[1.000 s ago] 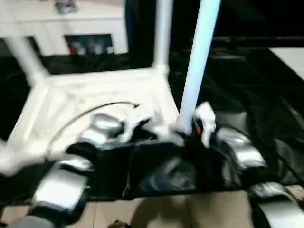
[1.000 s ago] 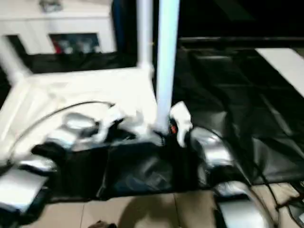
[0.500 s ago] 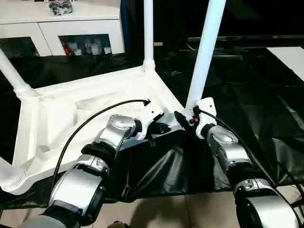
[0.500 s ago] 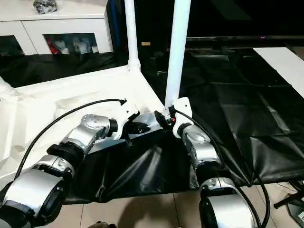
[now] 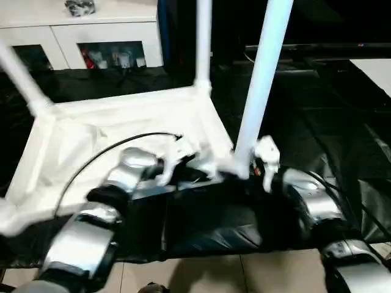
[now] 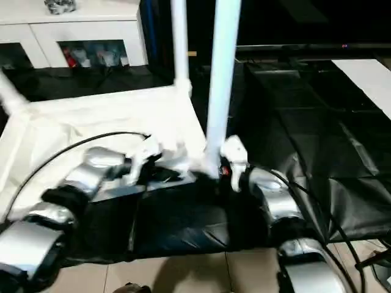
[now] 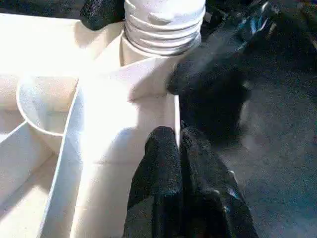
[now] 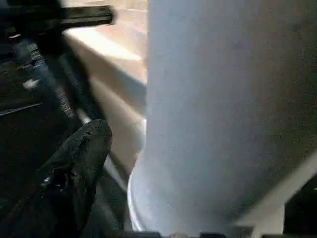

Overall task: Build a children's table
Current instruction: Rotate leg to tighten

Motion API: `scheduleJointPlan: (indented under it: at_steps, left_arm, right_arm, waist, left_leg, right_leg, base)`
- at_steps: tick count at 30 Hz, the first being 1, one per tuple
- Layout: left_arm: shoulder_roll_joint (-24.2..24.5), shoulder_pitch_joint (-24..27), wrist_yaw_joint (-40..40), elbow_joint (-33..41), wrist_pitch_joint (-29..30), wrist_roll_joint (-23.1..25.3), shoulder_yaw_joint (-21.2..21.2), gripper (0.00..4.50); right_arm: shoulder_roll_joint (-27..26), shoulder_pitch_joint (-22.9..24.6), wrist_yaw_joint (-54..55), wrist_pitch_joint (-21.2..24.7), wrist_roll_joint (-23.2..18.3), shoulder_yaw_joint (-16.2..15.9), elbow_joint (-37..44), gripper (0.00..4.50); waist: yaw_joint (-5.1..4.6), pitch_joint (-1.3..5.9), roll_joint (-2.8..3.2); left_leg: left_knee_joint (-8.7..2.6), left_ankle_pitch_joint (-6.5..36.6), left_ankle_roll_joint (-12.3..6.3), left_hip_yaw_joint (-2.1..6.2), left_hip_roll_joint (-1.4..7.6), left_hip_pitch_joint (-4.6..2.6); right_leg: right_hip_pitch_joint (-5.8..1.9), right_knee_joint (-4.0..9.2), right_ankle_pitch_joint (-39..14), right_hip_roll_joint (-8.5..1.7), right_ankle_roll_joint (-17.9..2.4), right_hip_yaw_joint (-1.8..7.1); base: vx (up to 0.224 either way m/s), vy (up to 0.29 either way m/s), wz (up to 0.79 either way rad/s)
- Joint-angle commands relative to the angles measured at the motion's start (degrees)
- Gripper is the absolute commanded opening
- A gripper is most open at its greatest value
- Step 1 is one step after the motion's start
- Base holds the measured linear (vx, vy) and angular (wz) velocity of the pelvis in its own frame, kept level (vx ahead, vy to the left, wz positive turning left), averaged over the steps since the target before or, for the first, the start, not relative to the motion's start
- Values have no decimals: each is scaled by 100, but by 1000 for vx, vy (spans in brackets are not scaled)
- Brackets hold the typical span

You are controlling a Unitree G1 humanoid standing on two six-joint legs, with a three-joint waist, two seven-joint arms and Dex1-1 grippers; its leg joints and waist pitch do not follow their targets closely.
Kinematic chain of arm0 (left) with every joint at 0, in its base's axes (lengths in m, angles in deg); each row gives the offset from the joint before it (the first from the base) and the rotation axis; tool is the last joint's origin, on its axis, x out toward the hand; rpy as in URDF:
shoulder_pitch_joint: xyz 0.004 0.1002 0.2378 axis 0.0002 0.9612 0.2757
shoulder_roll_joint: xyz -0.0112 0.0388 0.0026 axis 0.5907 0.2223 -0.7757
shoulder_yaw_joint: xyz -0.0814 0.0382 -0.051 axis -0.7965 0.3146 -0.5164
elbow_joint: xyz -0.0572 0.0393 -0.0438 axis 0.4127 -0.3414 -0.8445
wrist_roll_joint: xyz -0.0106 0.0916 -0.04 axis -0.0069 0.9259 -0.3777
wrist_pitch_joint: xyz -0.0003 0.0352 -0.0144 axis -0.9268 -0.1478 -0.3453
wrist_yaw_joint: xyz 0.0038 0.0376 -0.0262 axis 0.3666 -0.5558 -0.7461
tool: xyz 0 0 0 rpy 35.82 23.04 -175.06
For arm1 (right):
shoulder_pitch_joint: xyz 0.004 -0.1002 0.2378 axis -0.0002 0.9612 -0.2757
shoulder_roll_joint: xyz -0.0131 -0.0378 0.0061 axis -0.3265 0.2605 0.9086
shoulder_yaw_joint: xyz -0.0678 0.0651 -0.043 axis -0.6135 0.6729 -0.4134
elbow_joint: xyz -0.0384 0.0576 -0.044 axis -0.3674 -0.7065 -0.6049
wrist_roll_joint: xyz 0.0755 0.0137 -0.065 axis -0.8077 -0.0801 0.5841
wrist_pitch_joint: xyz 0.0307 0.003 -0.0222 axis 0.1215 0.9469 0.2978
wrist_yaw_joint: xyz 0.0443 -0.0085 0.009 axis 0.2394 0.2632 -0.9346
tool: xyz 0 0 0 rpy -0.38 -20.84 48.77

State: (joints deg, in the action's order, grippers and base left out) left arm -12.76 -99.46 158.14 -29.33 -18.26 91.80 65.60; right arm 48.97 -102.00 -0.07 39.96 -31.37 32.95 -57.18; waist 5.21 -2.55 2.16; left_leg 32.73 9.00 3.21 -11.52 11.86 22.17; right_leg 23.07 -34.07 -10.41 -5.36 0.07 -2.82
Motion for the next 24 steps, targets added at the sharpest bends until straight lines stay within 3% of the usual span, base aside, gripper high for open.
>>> scheduleJointPlan:
  at_steps: [1, 4, 13, 17, 20, 21, 24]
  left_arm:
    - [-66, -75, 487, 234, -112, -207, 86, 0]
    - [68, -60, 891, 288, -111, -258, 131, 0]
    - [299, 23, 1745, 387, -62, -254, 298, 0]
    - [322, 17, 1690, 372, -72, -246, 294, 0]
    - [279, 1, 1518, 324, -87, -254, 226, 0]
    - [248, 0, 1428, 314, -73, -265, 195, 0]
    - [155, -11, 1109, 279, -51, -257, 136, 0]
  right_arm:
    - [-2, 138, -502, 127, -66, -259, 141, 431]
    - [142, 231, -1008, 249, -164, -360, 359, 431]
    - [449, 270, -1854, 548, -219, -571, 602, 328]
    - [461, 290, -1891, 583, -221, -607, 648, 305]
    - [372, 315, -1727, 580, -281, -520, 659, 283]
    - [283, 304, -1536, 681, -347, -417, 644, 283]
    - [66, 264, -863, 886, -333, -214, 531, 277]
  waist:
    - [5, 358, -46]
    - [27, 361, -43]
    - [95, 372, -62]
    - [112, 370, -52]
    - [116, 370, -56]
    - [113, 367, -82]
    - [106, 351, -57]
  left_leg:
    - [-349, 1588, -435, 56, 155, -138]
    - [-348, 1535, -463, 56, 158, -131]
    - [-340, 1411, -442, 55, 165, -147]
    - [-339, 1409, -439, 54, 165, -147]
    - [-341, 1426, -402, 56, 165, -148]
    - [-344, 1426, -398, 54, 163, -145]
    - [-365, 1496, -309, 64, 164, -144]
  right_leg:
    - [-267, 371, -883, -263, -1568, 140]
    - [-266, 362, -792, -263, -1588, 145]
    - [-263, 339, -677, -274, -1631, 147]
    - [-257, 335, -673, -278, -1631, 145]
    - [-256, 340, -752, -281, -1609, 147]
    - [-257, 343, -775, -280, -1596, 149]
    - [-247, 357, -1016, -283, -1534, 147]
  base:
    - [0, 0, 0]
    - [0, 0, 0]
    - [0, 0, 0]
    - [0, 0, 0]
    - [0, 0, 0]
    - [0, 0, 0]
    - [0, 0, 0]
